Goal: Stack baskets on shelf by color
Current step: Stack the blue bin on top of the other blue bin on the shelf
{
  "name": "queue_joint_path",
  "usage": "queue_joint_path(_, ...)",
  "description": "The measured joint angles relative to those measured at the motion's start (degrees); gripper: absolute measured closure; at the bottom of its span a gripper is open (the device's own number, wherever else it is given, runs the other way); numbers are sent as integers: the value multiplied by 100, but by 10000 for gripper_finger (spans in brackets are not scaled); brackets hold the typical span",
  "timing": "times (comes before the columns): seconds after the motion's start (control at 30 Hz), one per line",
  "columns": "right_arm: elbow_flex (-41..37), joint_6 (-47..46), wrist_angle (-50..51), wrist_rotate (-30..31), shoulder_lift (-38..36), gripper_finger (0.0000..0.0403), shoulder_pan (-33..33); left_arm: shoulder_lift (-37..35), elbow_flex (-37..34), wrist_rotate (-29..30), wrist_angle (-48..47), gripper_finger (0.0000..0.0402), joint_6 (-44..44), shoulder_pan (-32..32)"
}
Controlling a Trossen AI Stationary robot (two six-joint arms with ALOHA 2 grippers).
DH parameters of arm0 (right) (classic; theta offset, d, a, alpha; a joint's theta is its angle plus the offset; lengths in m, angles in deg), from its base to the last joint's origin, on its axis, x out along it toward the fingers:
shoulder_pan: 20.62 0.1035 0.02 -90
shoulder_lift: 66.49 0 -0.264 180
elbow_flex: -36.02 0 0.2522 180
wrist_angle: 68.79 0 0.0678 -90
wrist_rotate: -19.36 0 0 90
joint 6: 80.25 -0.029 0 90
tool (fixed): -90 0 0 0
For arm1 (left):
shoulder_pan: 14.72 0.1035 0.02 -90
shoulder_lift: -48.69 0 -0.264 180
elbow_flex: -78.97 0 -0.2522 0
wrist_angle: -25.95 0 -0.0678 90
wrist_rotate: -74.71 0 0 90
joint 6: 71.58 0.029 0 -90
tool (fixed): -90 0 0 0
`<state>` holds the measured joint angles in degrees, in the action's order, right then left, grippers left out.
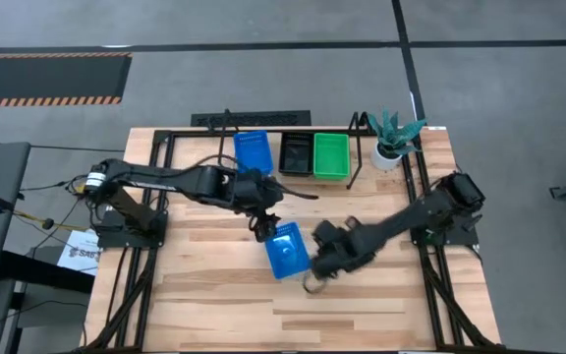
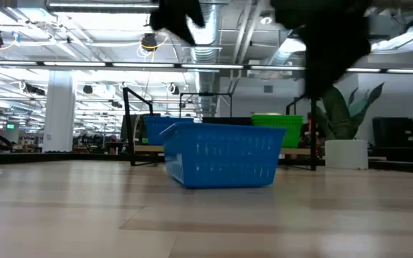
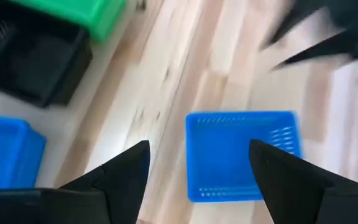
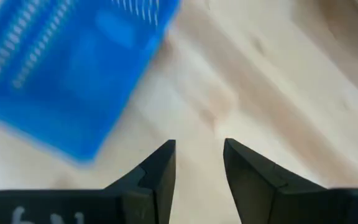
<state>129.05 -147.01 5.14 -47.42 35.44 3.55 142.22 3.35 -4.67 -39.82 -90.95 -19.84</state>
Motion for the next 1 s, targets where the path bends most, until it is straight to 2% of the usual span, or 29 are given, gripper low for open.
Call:
queue_joint_path(0.07,81,-591,470,-57,-2,244,368,28,-473,-86,293,141,-91,92)
queue_joint_path(0.17,85,-1547,1035,-83,0,244,975,28,-1314,-660,1077,141,-123,339)
queue_joint_path(0.3,39,-2883,1354,-106,0,244,1725,30,-2226,-819,2092,141,-94,707)
queue_joint_path(0.5,-89,-4436,1363,-180,9,244,2352,37,-2788,-1512,2893,141,75,1037)
queue_joint_path(0.63,-123,-4978,1374,-246,9,244,2517,37,-2941,-1652,3094,141,390,934)
queue_joint_path(0.73,-123,-5167,1376,-245,9,244,2556,37,-3041,-1506,3208,141,567,830)
queue_joint_path(1.0,-125,-5193,1278,-248,9,244,2520,59,-3171,-1232,3267,141,614,796)
